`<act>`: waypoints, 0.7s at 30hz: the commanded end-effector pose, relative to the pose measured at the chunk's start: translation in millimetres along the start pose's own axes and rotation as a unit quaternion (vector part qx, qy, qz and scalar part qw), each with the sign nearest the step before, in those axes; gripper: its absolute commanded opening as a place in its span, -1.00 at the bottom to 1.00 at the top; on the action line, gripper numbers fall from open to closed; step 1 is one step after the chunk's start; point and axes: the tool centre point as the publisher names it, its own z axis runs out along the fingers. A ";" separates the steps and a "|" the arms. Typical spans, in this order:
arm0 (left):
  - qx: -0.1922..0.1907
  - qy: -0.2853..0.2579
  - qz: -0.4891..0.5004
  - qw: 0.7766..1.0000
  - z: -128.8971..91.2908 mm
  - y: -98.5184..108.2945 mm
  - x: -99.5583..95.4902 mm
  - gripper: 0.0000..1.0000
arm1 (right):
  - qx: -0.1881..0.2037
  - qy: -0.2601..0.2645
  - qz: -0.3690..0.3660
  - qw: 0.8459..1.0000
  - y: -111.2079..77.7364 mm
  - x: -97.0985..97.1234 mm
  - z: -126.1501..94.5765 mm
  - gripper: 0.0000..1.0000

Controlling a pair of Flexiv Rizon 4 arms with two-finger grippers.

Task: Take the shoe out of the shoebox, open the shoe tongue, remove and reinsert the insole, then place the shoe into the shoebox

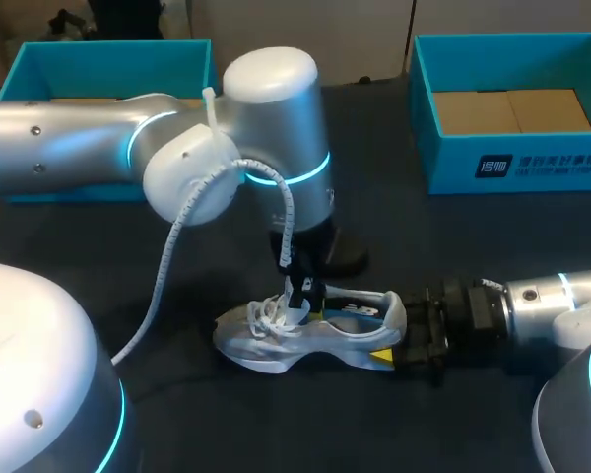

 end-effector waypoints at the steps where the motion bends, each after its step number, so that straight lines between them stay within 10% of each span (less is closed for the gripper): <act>1: 0.013 -0.017 -0.007 1.000 -5.5 8.5 9.6 -1.00 | 0.002 0.000 0.000 1.000 0.6 0.8 0.4 -1.00; 21: 0.009 -0.061 -0.031 0.998 -11.5 -1.3 13.4 -1.00 | 0.002 0.000 0.000 1.000 0.6 0.8 0.4 -1.00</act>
